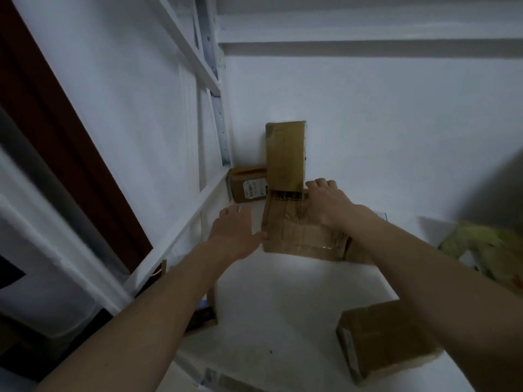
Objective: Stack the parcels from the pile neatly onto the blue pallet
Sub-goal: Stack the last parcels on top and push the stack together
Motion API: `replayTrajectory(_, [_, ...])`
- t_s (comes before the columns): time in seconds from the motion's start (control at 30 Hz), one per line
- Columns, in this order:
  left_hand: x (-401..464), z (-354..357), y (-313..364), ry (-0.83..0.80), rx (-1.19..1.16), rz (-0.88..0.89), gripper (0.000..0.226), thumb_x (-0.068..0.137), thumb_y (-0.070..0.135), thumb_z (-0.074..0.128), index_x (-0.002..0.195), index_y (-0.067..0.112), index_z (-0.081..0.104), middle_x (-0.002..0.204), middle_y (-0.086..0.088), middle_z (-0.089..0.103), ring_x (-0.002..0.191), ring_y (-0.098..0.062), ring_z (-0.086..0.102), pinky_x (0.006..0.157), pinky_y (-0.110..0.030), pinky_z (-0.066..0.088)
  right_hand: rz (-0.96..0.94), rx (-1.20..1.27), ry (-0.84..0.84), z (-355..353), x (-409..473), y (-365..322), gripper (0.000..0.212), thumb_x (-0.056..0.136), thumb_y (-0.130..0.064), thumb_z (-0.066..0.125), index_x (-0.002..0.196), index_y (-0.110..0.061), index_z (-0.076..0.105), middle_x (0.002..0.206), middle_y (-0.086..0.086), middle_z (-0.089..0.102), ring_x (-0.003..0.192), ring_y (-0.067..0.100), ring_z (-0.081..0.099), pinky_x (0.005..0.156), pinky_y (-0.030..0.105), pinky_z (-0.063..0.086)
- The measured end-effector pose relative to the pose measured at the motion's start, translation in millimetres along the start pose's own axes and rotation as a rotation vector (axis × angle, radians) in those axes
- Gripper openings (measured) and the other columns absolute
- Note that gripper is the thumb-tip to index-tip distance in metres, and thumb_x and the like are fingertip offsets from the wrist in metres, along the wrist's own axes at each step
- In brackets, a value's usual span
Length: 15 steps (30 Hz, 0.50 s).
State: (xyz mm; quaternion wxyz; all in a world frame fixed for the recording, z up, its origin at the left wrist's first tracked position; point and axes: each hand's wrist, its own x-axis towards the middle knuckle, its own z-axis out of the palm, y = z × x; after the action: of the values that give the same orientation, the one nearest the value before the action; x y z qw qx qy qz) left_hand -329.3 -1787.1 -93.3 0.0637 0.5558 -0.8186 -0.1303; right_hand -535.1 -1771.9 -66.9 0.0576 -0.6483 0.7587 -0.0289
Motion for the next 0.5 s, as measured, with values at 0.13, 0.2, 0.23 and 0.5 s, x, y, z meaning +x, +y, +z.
replayTrajectory(0.13, [56.3, -3.3, 16.0, 0.018, -0.096, -0.013, 0.091, 0.089, 0.054, 0.053, 0.153, 0.017, -0.001, 0.160, -0.010, 0.003, 0.146, -0.030, 0.007, 0.117, -0.046, 0.016, 0.060, 0.228, 0.009, -2.0, 55.1, 17.5, 0.039, 0.099, -0.014, 0.035, 0.135, 0.001, 0.035, 0.137, 0.020, 0.039, 0.127, 0.036, 0.035, 0.104, 0.039, 0.029])
replayTrajectory(0.2, [83.7, -1.4, 26.8, 0.055, -0.153, 0.007, 0.095, 0.088, 0.055, 0.055, 0.153, 0.019, -0.006, 0.161, -0.009, 0.000, 0.146, -0.030, 0.004, 0.117, -0.046, 0.015, 0.132, 0.378, 0.023, -3.6, 79.6, 23.3, 0.041, 0.100, -0.016, 0.033, 0.135, 0.003, 0.036, 0.139, 0.022, 0.040, 0.127, 0.036, 0.039, 0.102, 0.037, 0.033])
replayTrajectory(0.23, [95.5, 0.7, 32.3, 0.079, -0.178, 0.013, 0.098, 0.087, 0.055, 0.057, 0.152, 0.020, -0.008, 0.160, -0.009, -0.001, 0.146, -0.030, 0.004, 0.117, -0.047, 0.015, 0.165, 0.447, 0.035, -4.0, 90.4, 25.6, 0.041, 0.099, -0.017, 0.034, 0.135, 0.003, 0.037, 0.138, 0.022, 0.042, 0.126, 0.036, 0.041, 0.099, 0.037, 0.035])
replayTrajectory(0.5, [150.2, 30.9, 57.5, 0.193, -0.448, -0.018, 0.125, 0.075, 0.057, 0.069, 0.144, 0.029, -0.031, 0.160, -0.004, -0.006, 0.145, -0.028, 0.010, 0.116, -0.048, 0.019, 0.289, 0.842, -0.018, 5.4, 154.7, 40.0, 0.034, 0.090, 0.007, 0.037, 0.120, 0.006, 0.053, 0.120, 0.022, 0.059, 0.104, 0.031, 0.057, 0.075, 0.030, 0.047])
